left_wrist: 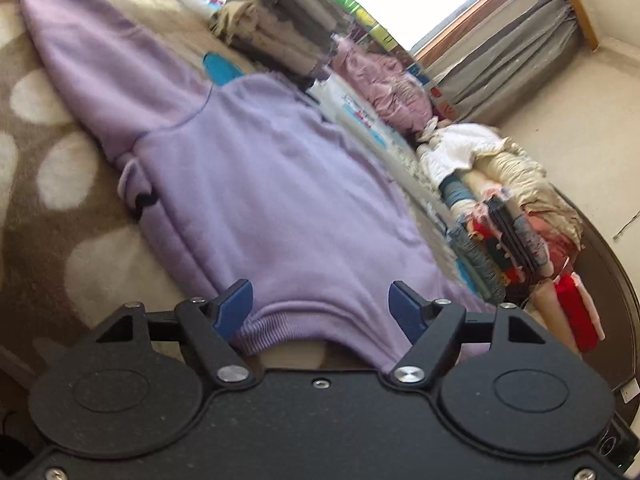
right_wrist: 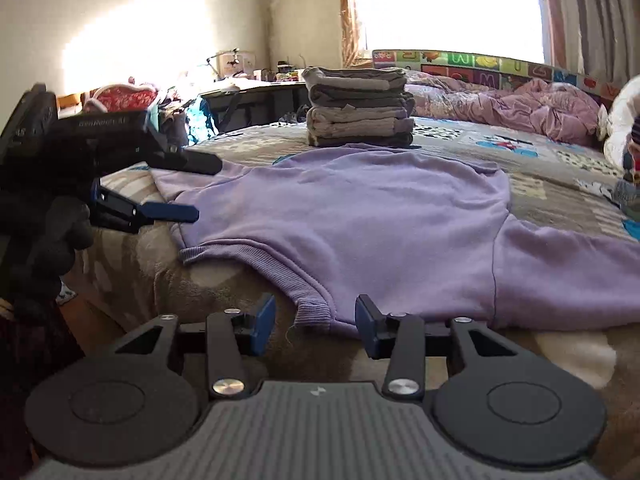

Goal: Fold clothes
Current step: 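Release the fabric from both grippers and smooth the sweatshirt flat, then reach the left gripper to the lavender sleeve cuff and grasp it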

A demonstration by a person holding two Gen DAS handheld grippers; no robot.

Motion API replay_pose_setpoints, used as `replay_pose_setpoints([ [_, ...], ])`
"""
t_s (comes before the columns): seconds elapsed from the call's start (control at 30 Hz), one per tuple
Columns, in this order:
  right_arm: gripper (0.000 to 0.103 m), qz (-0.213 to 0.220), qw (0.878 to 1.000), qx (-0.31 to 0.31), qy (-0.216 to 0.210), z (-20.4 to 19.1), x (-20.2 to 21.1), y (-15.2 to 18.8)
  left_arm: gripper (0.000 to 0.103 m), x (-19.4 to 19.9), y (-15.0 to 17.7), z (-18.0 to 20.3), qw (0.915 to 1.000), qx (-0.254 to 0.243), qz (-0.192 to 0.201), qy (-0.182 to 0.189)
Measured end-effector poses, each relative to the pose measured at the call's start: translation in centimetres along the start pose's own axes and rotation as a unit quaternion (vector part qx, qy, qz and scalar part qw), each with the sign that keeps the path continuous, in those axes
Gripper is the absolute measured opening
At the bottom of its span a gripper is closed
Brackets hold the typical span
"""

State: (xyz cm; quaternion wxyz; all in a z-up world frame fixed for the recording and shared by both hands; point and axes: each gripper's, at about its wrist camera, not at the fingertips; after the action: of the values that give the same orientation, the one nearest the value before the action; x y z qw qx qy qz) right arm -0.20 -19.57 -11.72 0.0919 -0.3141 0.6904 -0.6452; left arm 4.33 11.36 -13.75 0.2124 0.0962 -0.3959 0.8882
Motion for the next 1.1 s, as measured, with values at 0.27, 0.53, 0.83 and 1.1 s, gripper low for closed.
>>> replay_pose_setpoints([
  [0.27, 0.046, 0.056, 0.951, -0.289, 0.096, 9.8, 3.1, 0.7, 0.075, -1.2, 1.5, 5.6, 0.9879, -0.15, 0.022, 0.031],
  [0.53, 0.044, 0.107, 0.892, -0.42, 0.125, 16.2, 4.0, 4.4, 0.058, -6.4, 6.0, 10.5, 0.9646, -0.26, -0.029, 0.031],
  [0.83, 0.04, 0.16, 0.867, -0.454, 0.125, 20.1, 4.2, 5.4, 0.058, -11.0, 9.2, 17.1, 0.9402, -0.327, -0.067, 0.065],
  [1.1, 0.044, 0.222, 0.823, -0.482, 0.205, 23.9, 8.8, 6.3, 0.058, -15.1, 15.7, 24.7, 0.8468, -0.515, -0.101, 0.086],
])
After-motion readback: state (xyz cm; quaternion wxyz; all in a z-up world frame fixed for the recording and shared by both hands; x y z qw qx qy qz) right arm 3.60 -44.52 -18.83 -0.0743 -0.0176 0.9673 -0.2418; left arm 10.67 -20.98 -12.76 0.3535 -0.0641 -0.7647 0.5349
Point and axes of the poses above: each gripper's, at about its wrist camera, not at the fingertips, and x roughly against the way its jaws point, z to its right, y to its underside, and after that the axes turned 10 degrees about z, right-handed
